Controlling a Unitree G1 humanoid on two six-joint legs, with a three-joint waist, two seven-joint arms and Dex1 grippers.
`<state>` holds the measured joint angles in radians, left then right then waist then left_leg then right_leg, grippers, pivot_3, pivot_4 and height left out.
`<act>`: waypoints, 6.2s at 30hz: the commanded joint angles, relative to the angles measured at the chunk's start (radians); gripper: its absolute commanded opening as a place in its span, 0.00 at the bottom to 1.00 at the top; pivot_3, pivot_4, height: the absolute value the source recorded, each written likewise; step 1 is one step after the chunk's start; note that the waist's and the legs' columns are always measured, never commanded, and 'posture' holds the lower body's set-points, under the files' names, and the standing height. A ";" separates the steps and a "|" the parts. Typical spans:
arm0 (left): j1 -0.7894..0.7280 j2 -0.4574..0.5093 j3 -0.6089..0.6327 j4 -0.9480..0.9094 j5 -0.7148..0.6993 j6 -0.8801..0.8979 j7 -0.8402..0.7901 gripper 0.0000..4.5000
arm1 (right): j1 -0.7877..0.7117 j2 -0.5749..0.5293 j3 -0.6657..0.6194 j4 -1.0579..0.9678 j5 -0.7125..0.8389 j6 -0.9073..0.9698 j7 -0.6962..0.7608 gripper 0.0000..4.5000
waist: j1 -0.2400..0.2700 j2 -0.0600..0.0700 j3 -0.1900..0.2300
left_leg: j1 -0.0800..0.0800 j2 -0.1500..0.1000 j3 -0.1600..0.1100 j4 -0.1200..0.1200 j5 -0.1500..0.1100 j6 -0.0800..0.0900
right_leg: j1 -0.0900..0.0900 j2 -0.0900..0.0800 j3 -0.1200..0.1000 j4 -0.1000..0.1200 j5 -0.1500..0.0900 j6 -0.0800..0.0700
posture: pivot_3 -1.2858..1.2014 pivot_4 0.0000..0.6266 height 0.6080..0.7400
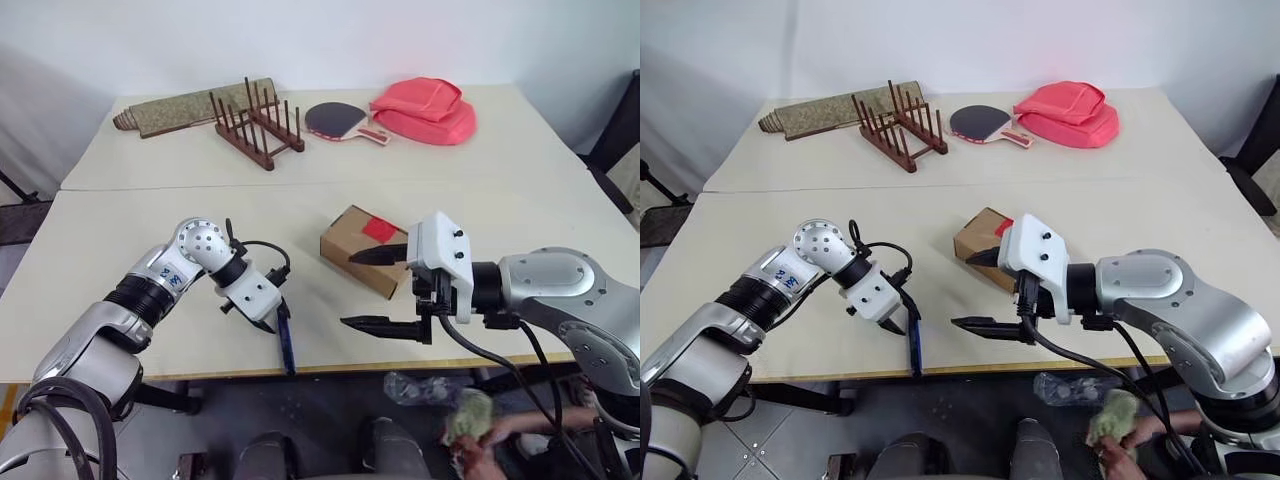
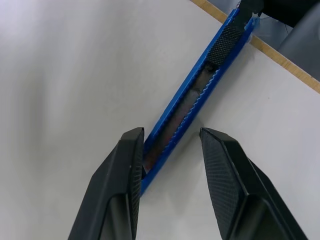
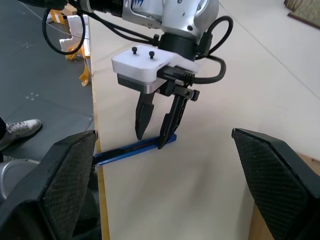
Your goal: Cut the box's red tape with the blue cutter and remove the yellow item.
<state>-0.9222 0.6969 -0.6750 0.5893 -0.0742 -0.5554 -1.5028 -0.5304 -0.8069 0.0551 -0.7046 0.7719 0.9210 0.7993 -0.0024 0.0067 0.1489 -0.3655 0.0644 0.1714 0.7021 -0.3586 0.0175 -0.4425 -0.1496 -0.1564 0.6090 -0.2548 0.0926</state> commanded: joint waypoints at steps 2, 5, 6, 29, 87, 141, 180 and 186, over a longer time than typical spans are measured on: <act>0.053 -0.012 -0.061 0.072 0.143 0.045 -0.081 0.33 | -0.024 -0.007 -0.031 -0.033 0.031 0.007 -0.017 1.00 | 0.002 0.001 -0.001 | 0.000 0.000 0.000 0.000 0.000 0.000 | 0.000 0.000 0.000 0.000 0.000 0.000 | 0.52 0.24 1.00; 0.054 -0.014 -0.056 0.084 0.168 0.074 -0.042 0.17 | -0.029 -0.006 -0.031 -0.035 0.041 0.014 -0.028 1.00 | 0.008 0.002 -0.001 | 0.003 -0.001 0.000 0.000 -0.001 0.002 | 0.004 -0.001 0.000 0.000 0.000 0.000 | 0.52 0.24 1.00; 0.057 -0.012 -0.055 0.082 0.170 0.084 -0.043 0.11 | -0.030 -0.005 -0.032 -0.036 0.045 0.017 -0.031 1.00 | 0.009 0.002 -0.001 | 0.006 0.000 -0.001 0.000 -0.002 0.005 | 0.008 -0.001 -0.001 -0.001 0.000 0.000 | 0.52 0.24 1.00; 0.286 0.063 0.190 -0.363 0.245 0.621 0.263 0.11 | -0.024 -0.022 -0.031 -0.020 0.066 0.010 -0.029 1.00 | 0.001 0.002 -0.001 | 0.011 0.005 -0.004 -0.003 -0.003 0.007 | 0.013 -0.001 -0.001 -0.003 0.001 -0.003 | 0.52 0.24 1.00; 0.488 0.097 0.298 -0.520 0.058 0.820 0.240 0.62 | -0.032 -0.005 0.016 0.053 -0.029 -0.094 0.078 1.00 | 0.002 -0.003 0.002 | 0.008 0.002 0.010 -0.018 -0.002 -0.006 | 0.000 0.002 -0.001 -0.009 0.000 -0.005 | 0.52 0.24 1.00; 0.570 0.041 0.231 -0.725 0.244 0.980 0.357 0.13 | -0.233 0.089 0.553 0.179 -0.448 0.051 0.005 0.57 | 0.029 0.012 -0.011 | 0.013 0.001 0.004 -0.013 -0.004 0.003 | 0.014 -0.003 -0.002 -0.018 0.002 -0.002 | 0.52 0.24 1.00; 0.560 0.028 0.191 -0.817 0.293 1.092 0.364 0.13 | -0.185 0.250 0.639 0.407 -0.689 -0.169 0.167 0.01 | 0.028 0.012 -0.011 | 0.013 0.002 0.004 -0.012 -0.005 0.003 | 0.014 -0.003 -0.002 -0.017 0.002 -0.002 | 0.52 0.24 1.00; 0.554 0.035 0.184 -0.810 0.306 1.080 0.362 0.13 | -0.208 0.236 0.526 0.324 -0.628 -0.119 0.200 0.01 | 0.029 0.012 -0.011 | 0.013 0.002 0.004 -0.012 -0.005 0.003 | 0.014 -0.003 -0.002 -0.017 0.002 -0.002 | 0.52 0.24 1.00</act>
<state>-0.4232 0.7350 -0.3630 -0.3002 0.1823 0.5026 -1.1306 -0.7058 -0.5632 0.6495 -0.3102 0.1129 0.7849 0.9856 0.0262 0.0187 0.1383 -0.3530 0.0664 0.1753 0.6897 -0.3633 0.0204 -0.4289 -0.1525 -0.1586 0.5917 -0.2532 0.0910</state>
